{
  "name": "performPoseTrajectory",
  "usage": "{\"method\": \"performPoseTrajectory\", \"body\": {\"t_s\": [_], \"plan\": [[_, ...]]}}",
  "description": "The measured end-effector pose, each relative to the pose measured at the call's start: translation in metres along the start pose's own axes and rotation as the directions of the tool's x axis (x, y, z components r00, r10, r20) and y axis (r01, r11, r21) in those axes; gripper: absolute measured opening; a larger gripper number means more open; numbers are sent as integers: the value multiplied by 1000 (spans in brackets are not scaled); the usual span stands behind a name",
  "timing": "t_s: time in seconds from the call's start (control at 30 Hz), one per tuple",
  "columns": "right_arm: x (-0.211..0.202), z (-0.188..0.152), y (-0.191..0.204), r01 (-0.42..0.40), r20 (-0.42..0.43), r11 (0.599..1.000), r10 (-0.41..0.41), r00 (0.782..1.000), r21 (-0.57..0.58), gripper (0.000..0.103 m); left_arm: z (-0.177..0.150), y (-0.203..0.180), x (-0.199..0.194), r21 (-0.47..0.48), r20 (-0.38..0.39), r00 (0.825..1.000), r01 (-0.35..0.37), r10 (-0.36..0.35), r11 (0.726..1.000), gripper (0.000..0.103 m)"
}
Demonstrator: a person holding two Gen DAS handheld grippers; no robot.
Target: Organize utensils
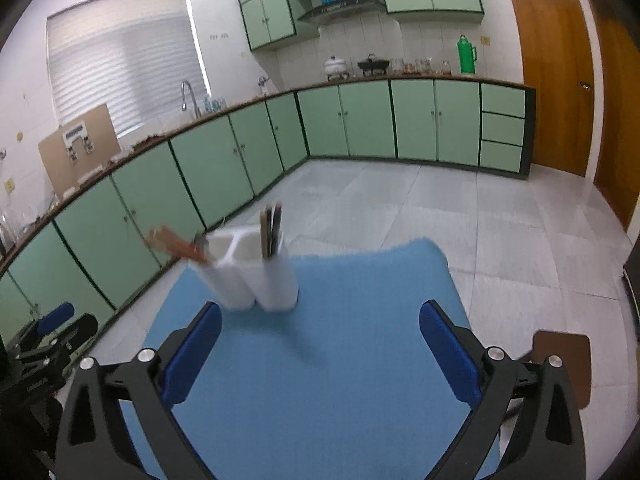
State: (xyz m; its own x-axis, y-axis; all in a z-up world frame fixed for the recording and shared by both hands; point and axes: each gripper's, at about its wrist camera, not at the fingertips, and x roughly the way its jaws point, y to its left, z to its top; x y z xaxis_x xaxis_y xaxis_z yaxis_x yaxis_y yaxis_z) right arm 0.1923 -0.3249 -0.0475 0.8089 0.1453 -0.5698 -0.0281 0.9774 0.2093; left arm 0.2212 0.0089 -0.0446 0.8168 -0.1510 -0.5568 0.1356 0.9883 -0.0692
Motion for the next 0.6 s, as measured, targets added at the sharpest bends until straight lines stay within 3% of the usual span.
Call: {"method": "performPoseTrajectory", "body": {"t_s": [0.27, 0.6], "plan": [[-40, -31, 30, -38, -11, 997, 37, 999, -69, 97, -13, -18, -46, 41, 42, 999, 25, -27, 999, 93], [-104, -15, 56, -111, 94, 986, 123, 988, -125, 97, -1, -30, -101, 55, 138, 990, 25, -32, 998, 93]]}}
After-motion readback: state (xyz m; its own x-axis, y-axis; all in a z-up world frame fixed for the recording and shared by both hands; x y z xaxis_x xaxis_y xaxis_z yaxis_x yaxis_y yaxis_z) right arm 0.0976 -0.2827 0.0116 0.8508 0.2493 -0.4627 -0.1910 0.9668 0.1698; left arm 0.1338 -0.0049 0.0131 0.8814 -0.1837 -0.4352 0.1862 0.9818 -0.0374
